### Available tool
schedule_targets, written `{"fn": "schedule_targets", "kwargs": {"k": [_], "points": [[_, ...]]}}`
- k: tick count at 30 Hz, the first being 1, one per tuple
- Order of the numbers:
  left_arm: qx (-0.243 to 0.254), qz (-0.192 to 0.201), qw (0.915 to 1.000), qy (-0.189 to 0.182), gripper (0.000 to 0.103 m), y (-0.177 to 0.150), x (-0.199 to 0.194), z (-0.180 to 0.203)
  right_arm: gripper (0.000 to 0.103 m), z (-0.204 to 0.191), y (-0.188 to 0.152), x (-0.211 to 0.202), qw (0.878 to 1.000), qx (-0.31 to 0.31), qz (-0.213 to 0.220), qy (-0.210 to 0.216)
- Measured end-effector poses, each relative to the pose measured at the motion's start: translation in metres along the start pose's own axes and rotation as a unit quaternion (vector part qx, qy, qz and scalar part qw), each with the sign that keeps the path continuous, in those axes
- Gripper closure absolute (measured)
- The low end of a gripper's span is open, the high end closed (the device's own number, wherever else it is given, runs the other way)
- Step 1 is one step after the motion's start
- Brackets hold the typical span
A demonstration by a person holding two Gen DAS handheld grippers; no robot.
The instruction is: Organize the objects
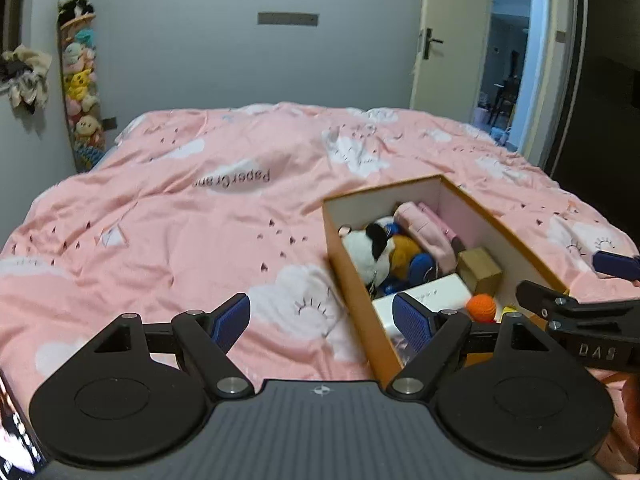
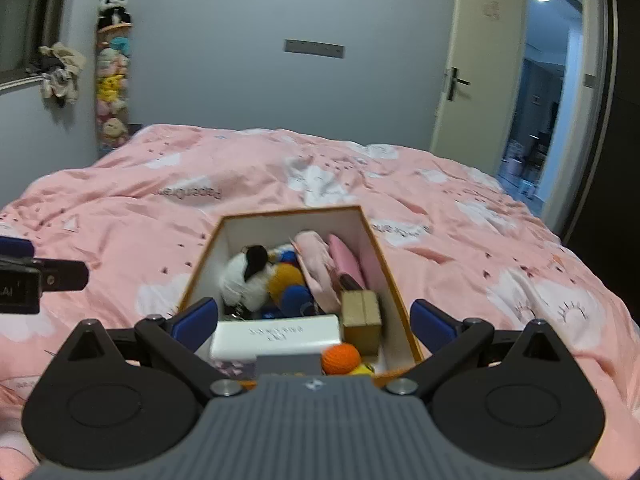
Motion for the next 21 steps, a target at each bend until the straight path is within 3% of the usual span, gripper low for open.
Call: {"fn": "schedule_targets", "kwargs": {"k": [3, 7, 21], "points": [[-0.013, -0.013, 0.9998, 0.002, 0.009, -0.013, 0.005, -0.003, 0.001, -0.003, -0.012, -0.001, 0.999, -0.018, 0.011, -0.025], [-0.023, -0.044, 0.9988, 0.002, 0.008, -0.029, 0.017, -0.005, 0.001, -0.011, -0.019, 0.001, 0.999, -0.03, 0.021, -0.022], [-0.03, -0.072, 0.997, -0.003, 0.009, -0.042, 0.022, -0.005, 0.001, -0.013, -0.038, 0.022, 0.999, -0.01, -0.038, 0.0]]}}
Point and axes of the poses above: each gripper's, at about its wrist camera, not at the fingertips, and x roughly the way its jaws point, z to its right, y to its top, the point moved 10 cm from there along x, roughly the way its jaws point, and after that the axes turned 14 degrees about -y, right-handed, at the moved point
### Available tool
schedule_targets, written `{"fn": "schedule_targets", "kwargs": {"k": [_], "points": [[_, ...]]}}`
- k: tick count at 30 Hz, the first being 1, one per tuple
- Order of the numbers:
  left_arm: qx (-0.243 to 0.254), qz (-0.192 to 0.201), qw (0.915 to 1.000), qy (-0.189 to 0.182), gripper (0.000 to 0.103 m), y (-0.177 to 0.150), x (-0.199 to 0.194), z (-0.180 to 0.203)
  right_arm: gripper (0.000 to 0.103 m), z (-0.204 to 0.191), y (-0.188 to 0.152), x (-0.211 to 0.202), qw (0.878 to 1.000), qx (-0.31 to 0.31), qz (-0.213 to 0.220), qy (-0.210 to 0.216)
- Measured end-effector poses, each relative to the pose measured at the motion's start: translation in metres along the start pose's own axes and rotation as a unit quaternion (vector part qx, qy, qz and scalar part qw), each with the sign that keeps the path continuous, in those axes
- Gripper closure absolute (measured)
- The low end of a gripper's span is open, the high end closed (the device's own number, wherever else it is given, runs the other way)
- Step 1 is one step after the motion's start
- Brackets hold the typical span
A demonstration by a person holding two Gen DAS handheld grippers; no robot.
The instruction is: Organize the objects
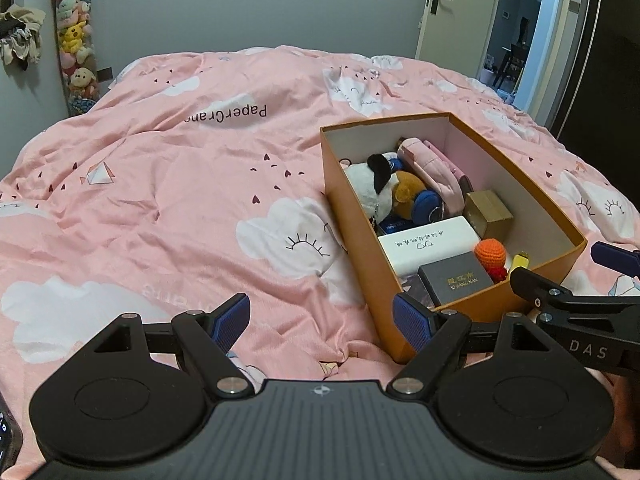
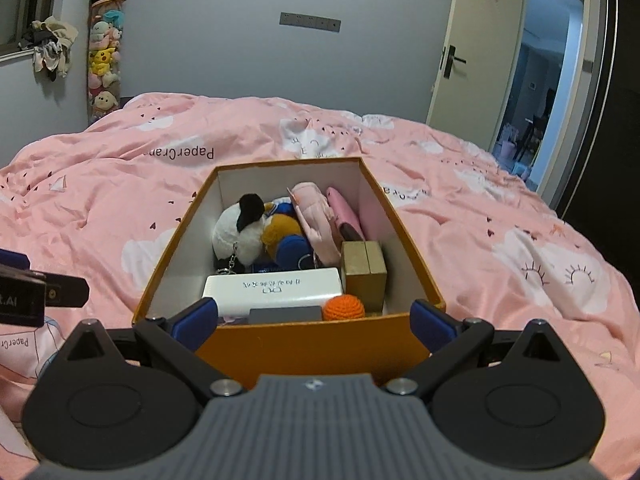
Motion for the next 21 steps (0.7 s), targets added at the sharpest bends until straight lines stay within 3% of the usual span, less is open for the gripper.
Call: {"fn": "schedule_targets", "kwargs": {"k": [21], "points": [[0.01, -0.024, 0.9996, 0.009, 0.008, -0.0059, 0.0076, 0.0009, 0.001, -0.0054, -0.009, 0.0089, 0.999, -0.011, -0.033, 0.006]]}}
Point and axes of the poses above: each gripper's, at about its wrist camera, not at the fingertips, and x roughly the way its jaws point, z to its right, y to its top, the point moved 10 cm from there along x, roughly the way its jaws point, and after that the axes turned 14 degrees about -y, right-handed, at the moved point
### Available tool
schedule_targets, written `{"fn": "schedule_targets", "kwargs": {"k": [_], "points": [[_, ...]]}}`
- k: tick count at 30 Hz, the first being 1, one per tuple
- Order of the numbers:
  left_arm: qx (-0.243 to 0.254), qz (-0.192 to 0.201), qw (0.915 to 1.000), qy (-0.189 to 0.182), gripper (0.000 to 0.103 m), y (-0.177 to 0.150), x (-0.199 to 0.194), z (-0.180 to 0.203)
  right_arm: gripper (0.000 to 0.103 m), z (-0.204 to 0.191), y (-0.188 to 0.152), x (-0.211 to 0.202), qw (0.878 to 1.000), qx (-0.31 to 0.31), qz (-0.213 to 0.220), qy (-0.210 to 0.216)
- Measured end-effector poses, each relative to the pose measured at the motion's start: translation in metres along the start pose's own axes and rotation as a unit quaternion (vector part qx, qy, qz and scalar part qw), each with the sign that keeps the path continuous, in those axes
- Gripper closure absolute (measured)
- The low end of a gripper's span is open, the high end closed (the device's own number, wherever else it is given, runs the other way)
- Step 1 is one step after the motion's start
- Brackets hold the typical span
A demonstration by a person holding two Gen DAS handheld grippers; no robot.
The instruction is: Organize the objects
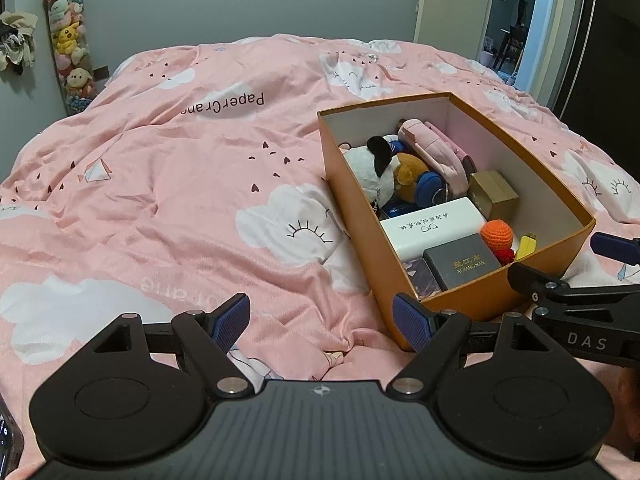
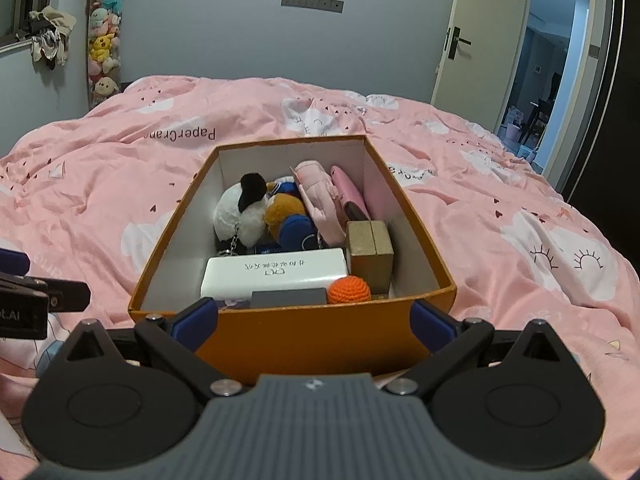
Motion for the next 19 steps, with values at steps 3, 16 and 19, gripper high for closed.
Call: {"fn": "schedule_targets", "kwargs": {"k": [3, 16, 19], "points": [[0.002, -0.001, 1.0, -0.001, 0.009, 0.0002, -0.0001, 0.0005, 0.001, -0.0008, -0.0012, 0.0017, 1.0, -0.002, -0.004, 0.002], [0.012, 0.0, 0.9999, -0.01, 0.009, 0.0008, 0.0003, 0.0035, 0.001, -0.0005, -0.0035, 0.0043, 1.0, 0.001, -0.014, 0.005], [0.013, 0.001, 0.9999, -0.006, 0.009, 0.0011, -0.0001, 0.0032, 0.001, -0.0001, -0.0039, 0.0046, 1.0, 0.002, -0.015, 0.006]]}}
Point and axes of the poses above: each gripper's, at about its wrist camera, not at the fingertips, and x roughly the way its jaws point, z to its right, y to its top, the point moved 10 cm from there along x, roughly the way its jaws point, and after that the axes turned 14 degrees about -y, right-handed, at the moved point
